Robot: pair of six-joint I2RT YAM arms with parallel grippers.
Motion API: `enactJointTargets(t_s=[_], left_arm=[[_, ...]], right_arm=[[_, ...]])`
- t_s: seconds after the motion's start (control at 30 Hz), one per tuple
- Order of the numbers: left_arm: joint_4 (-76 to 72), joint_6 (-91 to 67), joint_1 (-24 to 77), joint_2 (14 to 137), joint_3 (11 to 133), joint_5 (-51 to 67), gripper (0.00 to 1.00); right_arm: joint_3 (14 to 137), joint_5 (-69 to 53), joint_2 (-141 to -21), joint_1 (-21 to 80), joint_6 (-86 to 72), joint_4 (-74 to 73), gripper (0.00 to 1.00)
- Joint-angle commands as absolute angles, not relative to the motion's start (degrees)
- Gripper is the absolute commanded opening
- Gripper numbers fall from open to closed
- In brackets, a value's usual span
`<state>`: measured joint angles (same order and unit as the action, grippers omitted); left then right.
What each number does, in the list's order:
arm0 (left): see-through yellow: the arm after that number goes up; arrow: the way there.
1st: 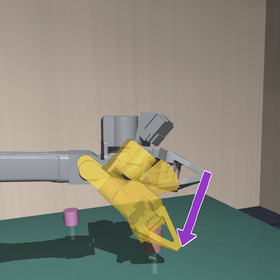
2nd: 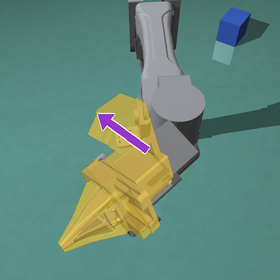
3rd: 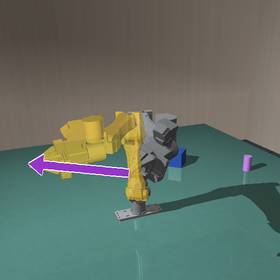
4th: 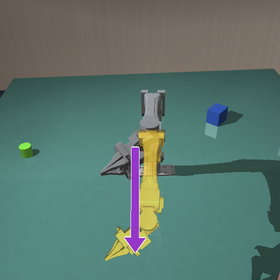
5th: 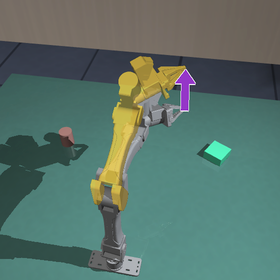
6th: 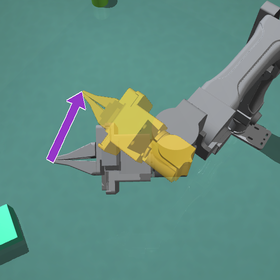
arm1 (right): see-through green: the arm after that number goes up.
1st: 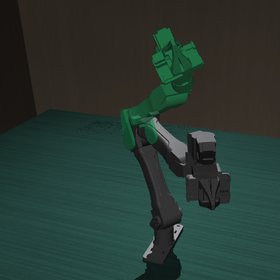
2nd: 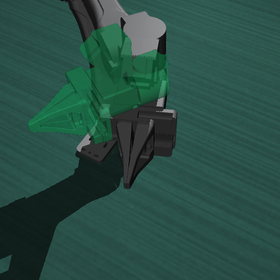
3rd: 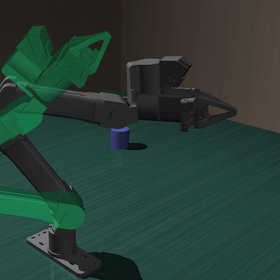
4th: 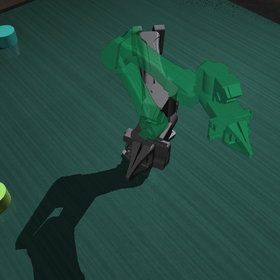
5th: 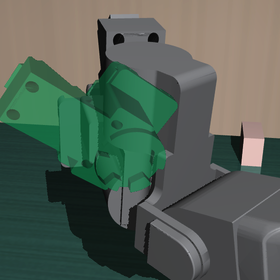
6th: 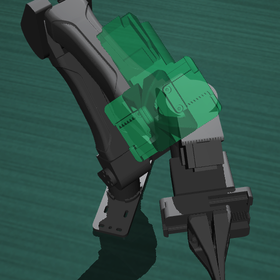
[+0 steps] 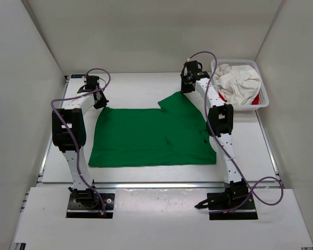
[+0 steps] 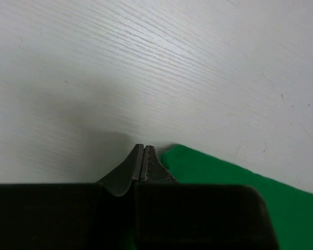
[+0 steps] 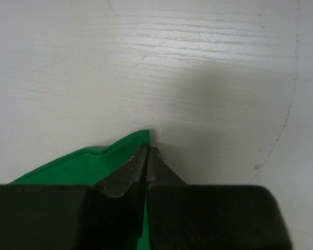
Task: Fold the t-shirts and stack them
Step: Grap the side of the flattened tshirt furthest away from the robot with both arms, then fold the other side of the tshirt into a rectangle
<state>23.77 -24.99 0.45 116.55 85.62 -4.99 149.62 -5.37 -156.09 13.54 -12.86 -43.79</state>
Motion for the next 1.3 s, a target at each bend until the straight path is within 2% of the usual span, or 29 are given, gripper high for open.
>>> enactJointTargets(t_s=[0.0, 0.13, 0.33, 0.47, 0.53, 0.57, 0.63, 0.67, 0.97, 1.27], left_arm=[[21.71, -25.58, 0.0, 110.4, 83.42, -3.52, 0.0], [21.53, -25.75, 0.09, 108.73, 83.06, -3.0, 0.0], [21.88, -25.76, 0.0, 106.26, 81.3, -1.15, 0.0], [22.59, -25.58, 0.0, 104.16, 80.16, -0.36, 0.0], [23.2, -25.31, 0.09, 103.1, 79.2, -0.35, 0.0], [22.77, -25.4, 0.09, 102.05, 78.75, -0.26, 0.0], [22.58, -25.75, 0.09, 100.56, 76.47, -0.35, 0.0], [21.72, -25.84, 0.09, 99.76, 75.25, -0.26, 0.0], [23.2, -24.35, 0.09, 96.51, 71.28, 0.09, 0.0], [23.82, -24.34, -1.59, 89.13, 66.97, -1.32, 0.0]], right_arm=[[153.98, -8.86, -152.86, 12.92, -11.78, -47.18, 0.0], [151.44, -12.65, -145.29, 13.62, -9.41, -55.26, 0.0], [147.04, -3.11, -137.64, 19.68, -11.25, -60.98, 0.0], [139.42, 3.59, -132.11, 23.46, -11.95, -62.67, 0.0], [124.55, 5.44, -122.67, 24.78, -11.87, -58.73, 0.0], [117.93, 5.1, -118.61, 24.44, -11.69, -51.05, 0.0], [94.75, 0.63, -103.86, 22.16, -12.74, -39.84, 0.0], [89.44, -1.21, -100.14, 21.19, -12.4, -36.86, 0.0], [79.37, 0.7, -94.05, 20.22, -12.12, -34.98, 0.0], [73.04, -0.7, -81.14, 21.1, -12.04, -36.03, 0.0]])
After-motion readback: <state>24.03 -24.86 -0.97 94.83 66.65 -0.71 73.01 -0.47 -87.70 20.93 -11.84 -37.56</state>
